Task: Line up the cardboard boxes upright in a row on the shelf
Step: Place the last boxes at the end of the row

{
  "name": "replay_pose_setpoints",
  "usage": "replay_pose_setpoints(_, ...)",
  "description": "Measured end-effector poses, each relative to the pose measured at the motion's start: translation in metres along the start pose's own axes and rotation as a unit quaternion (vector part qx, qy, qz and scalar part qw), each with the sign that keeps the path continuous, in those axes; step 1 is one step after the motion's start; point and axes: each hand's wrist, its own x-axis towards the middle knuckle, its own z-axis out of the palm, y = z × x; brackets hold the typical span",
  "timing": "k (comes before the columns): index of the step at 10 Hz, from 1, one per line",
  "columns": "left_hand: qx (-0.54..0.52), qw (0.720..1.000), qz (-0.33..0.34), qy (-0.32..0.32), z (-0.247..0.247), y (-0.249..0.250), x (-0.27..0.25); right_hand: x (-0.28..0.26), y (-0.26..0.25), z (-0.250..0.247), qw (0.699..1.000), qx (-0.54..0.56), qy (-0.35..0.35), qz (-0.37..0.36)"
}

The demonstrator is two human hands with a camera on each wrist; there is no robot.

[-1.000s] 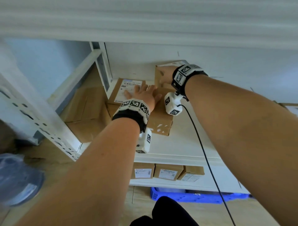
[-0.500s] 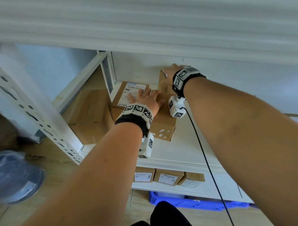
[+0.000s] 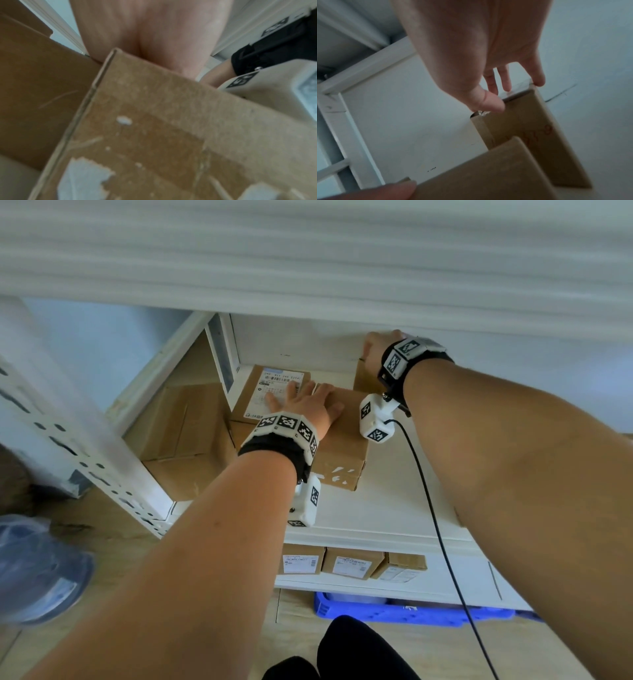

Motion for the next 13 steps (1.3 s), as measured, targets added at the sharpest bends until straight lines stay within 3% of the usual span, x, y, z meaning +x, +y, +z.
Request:
replay_pose_setpoints(3,0.017,1.0,0.017,0.013,-0.005,0.011,-0.003,0.001,0.015,0.008,0.995,0.047,0.025,0.084)
replay_pose_setpoints(4,0.033,0.999,0.018,0.022,-0.001,0.011,-0.004,-0.002,0.014,0.011,0.993,-0.009,0.031,0.115)
replay_pose_setpoints(7,0.038,0.999,0.016,0.005,-0.002,0.018,-0.017,-0.016,0.019,0.01,0.986,0.01,0.017,0.164)
replay_pose_setpoints(10,0.019,1.0,0.024,-0.008,-0.024,0.029,-0.057,-0.081,0.007,0.006,0.987,0.038,-0.003,0.158)
replay_pose_setpoints(12,-0.051,0.997,0.056,0.034,-0.03,0.017,-0.089,-0.142,-0.005,0.011,0.988,0.039,0.007,0.15)
replay_pose_setpoints(13,-0.087,0.995,0.046,0.024,-0.028,0.017,-0.103,-0.174,-0.006,0.013,0.988,0.035,0.014,0.148)
